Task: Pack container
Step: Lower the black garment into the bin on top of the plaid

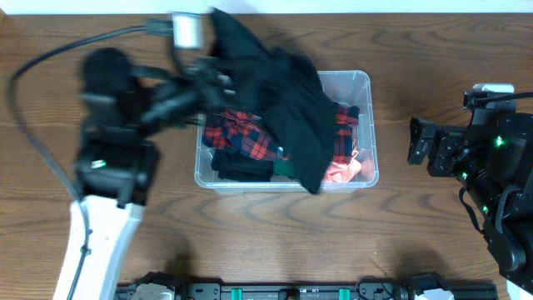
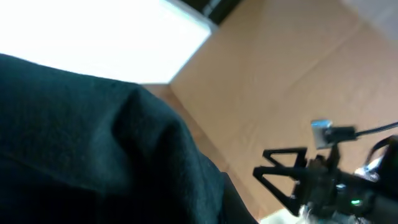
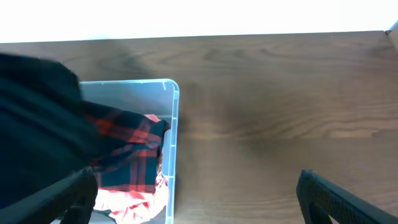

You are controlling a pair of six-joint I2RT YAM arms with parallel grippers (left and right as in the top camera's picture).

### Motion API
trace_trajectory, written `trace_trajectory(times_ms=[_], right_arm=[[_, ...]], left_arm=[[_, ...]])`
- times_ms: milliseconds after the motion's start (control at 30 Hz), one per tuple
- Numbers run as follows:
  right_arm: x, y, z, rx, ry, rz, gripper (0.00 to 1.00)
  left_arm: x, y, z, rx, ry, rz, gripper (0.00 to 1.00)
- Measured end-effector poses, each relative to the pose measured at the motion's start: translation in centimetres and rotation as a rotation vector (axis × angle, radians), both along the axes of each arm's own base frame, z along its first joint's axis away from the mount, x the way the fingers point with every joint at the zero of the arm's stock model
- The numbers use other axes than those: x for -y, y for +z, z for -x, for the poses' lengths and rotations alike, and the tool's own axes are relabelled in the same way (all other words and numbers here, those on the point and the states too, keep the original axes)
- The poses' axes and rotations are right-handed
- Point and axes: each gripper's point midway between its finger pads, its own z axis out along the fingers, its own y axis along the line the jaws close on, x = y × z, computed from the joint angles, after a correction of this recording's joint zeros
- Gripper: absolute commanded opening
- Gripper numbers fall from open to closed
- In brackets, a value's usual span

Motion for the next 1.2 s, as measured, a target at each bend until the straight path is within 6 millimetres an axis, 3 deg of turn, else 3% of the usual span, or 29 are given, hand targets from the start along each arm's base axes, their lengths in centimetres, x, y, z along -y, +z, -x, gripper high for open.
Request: trace_trajectory(times_ms=[200, 367, 467, 633, 833, 967, 1200], right_arm=[[0.0, 0.0, 0.0, 0.0, 0.0, 0.0, 0.99], [0.0, 0.0, 0.0, 0.0, 0.0, 0.0, 0.99], [0.0, 0.0, 0.0, 0.0, 0.0, 0.0, 0.99], [0.0, 0.0, 0.0, 0.0, -0.001, 0.0, 0.99], [0.0, 0.0, 0.0, 0.0, -0.001, 0.001, 0.99], [0.0, 0.0, 0.0, 0.0, -0.001, 0.0, 0.99], [0.0, 0.0, 0.0, 0.0, -0.002, 0.0, 0.99]], left_arm=[[7.6, -3.8, -2.3, 0.047, -0.042, -0.063, 0.06], [11.0, -5.5, -4.1, 0.1, -0.049, -0.054, 0.06], [12.0, -5.8, -4.6, 0.124, -0.048, -0.045, 0.06], [11.7, -6.7, -5.1, 0.109, -0.019, -0.077, 0.06], [10.4, -12.0, -4.8, -0.033, 0.004, -0.25, 0.06], [8.1, -15.4, -4.2, -0.141, 0.052, -0.395, 0.06], [5.2, -18.8, -3.1, -0.255, 0.119, -0.558, 0.06]])
